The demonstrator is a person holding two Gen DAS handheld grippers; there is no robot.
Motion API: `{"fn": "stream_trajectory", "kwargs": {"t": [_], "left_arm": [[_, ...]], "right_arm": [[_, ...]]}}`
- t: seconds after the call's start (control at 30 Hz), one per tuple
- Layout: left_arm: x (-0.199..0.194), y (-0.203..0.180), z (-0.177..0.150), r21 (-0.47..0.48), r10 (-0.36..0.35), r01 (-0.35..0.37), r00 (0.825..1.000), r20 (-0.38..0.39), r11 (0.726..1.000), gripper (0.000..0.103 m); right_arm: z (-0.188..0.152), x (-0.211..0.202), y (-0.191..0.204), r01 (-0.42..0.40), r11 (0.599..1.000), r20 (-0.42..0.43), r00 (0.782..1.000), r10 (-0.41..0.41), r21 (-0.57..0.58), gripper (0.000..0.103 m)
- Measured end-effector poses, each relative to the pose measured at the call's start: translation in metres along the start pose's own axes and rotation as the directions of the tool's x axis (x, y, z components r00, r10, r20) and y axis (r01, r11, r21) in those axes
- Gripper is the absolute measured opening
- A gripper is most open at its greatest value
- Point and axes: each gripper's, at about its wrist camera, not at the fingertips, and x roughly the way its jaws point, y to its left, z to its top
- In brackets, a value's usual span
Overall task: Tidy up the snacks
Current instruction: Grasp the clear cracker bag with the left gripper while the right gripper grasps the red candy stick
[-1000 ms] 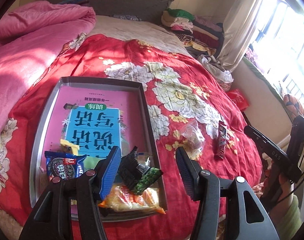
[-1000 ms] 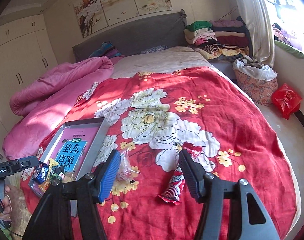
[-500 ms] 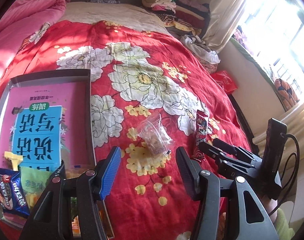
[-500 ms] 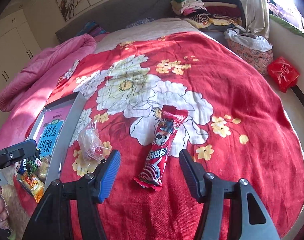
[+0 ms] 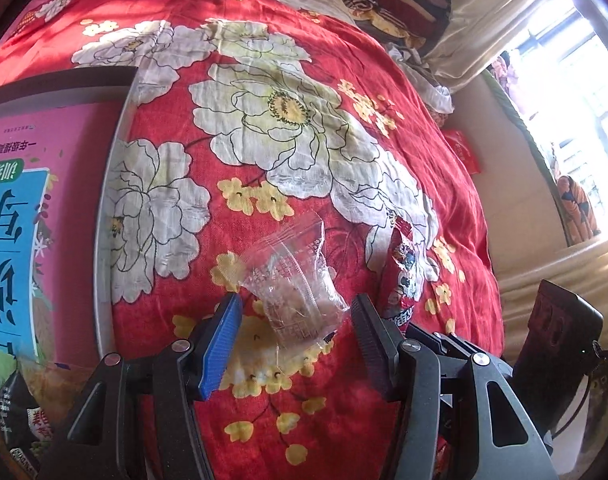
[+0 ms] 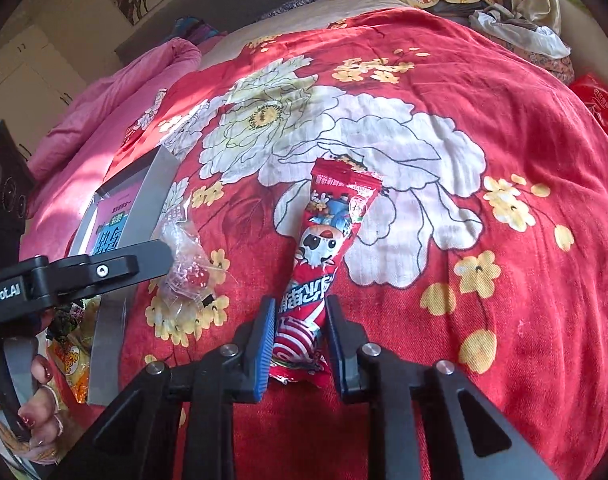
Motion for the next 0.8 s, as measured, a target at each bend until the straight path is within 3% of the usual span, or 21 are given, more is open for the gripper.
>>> {"fn": "stream_trajectory", "kwargs": {"t": [0.23,0.33,0.4,0.8], "left_arm": [[0.019,-0.001,0.006,-0.031,0.002,-0.002,1.0,0.004,1.0,0.058],[0.023,-0.002,0.008,-0.036,0.024,-0.024,1.0,0.01,0.999,0.046],[0.024,-0.004,0.008,-0.025,0.036,-0.035,0.999,0.014,0.999,0.044],[-0.017,0.003,-0.008,0.007,0.015,-0.016,0.997,0.079,1.0,0.044]], "right_arm": [[0.005,-0.015,-0.006,-0.031,0.999,0.055,0.998,0.029,0.039,0.025],[0.005,-0.014,-0.013,-0.067,0.994,0.054,0.997,0.063,0.087,0.025],[0.006,-0.013,-0.016,-0.083,0.991,0.053,0.996,0.078,0.106,0.025],[0.008,-0.025,-0.002,-0.122,0.991,0.101,0.988,0.117,0.053,0.025]]}}
